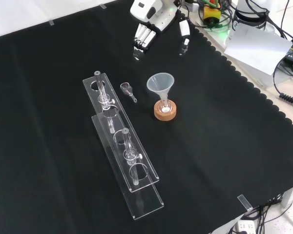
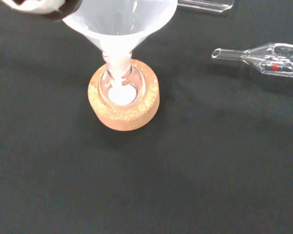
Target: Remove the funnel from the round-bottom flask.
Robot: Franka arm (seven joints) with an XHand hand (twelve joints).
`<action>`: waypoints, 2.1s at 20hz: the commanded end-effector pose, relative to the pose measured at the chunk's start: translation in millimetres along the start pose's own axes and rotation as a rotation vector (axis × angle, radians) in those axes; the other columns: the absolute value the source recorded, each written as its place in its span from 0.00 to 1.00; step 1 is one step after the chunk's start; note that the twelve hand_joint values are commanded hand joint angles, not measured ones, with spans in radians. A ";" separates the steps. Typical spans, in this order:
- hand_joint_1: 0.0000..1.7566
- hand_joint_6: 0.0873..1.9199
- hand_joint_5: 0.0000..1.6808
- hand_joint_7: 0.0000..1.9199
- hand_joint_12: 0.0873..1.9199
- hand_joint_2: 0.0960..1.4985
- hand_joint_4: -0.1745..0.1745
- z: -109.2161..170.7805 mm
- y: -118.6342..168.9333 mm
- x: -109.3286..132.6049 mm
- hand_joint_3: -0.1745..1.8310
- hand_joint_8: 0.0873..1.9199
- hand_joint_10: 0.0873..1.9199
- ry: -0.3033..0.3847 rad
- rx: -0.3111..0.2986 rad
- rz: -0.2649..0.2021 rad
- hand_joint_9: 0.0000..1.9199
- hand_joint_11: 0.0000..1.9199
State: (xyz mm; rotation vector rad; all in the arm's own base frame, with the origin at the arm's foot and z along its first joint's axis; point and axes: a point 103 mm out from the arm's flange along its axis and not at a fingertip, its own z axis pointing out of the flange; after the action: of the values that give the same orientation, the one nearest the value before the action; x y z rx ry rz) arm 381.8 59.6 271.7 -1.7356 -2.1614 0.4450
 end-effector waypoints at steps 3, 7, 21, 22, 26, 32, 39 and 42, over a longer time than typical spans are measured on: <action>0.39 0.00 0.02 0.00 0.73 0.34 0.32 7.8 28.7 8.0 0.36 0.21 0.42 -0.071 0.089 -0.003 0.08 0.23; 0.40 0.00 0.03 0.00 0.73 0.35 0.31 12.2 36.2 15.8 0.36 0.25 0.42 -0.104 0.098 0.008 0.09 0.23; 0.42 0.00 0.05 0.00 0.73 0.35 0.31 30.1 55.6 19.3 0.36 0.31 0.41 -0.190 0.112 0.019 0.11 0.21; 0.42 0.00 0.05 0.00 0.73 0.35 0.31 31.4 56.4 18.4 0.36 0.31 0.41 -0.190 0.114 0.017 0.11 0.21; 0.42 0.00 0.05 0.00 0.74 0.35 0.31 37.6 61.2 16.5 0.36 0.31 0.41 -0.193 0.127 0.012 0.11 0.21; 0.42 0.00 0.05 0.00 0.74 0.35 0.31 40.4 66.2 23.9 0.36 0.31 0.41 -0.198 0.132 0.008 0.11 0.20; 0.42 0.00 0.06 0.00 0.74 0.35 0.31 47.4 71.1 12.7 0.36 0.32 0.41 -0.191 0.134 -0.008 0.12 0.20; 0.42 0.00 0.06 0.00 0.75 0.35 0.31 45.5 72.3 22.5 0.36 0.32 0.41 -0.203 0.138 0.004 0.13 0.20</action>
State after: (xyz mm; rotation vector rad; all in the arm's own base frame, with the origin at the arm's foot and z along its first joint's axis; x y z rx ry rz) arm 419.4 85.9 202.3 -1.6835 -2.1995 0.7660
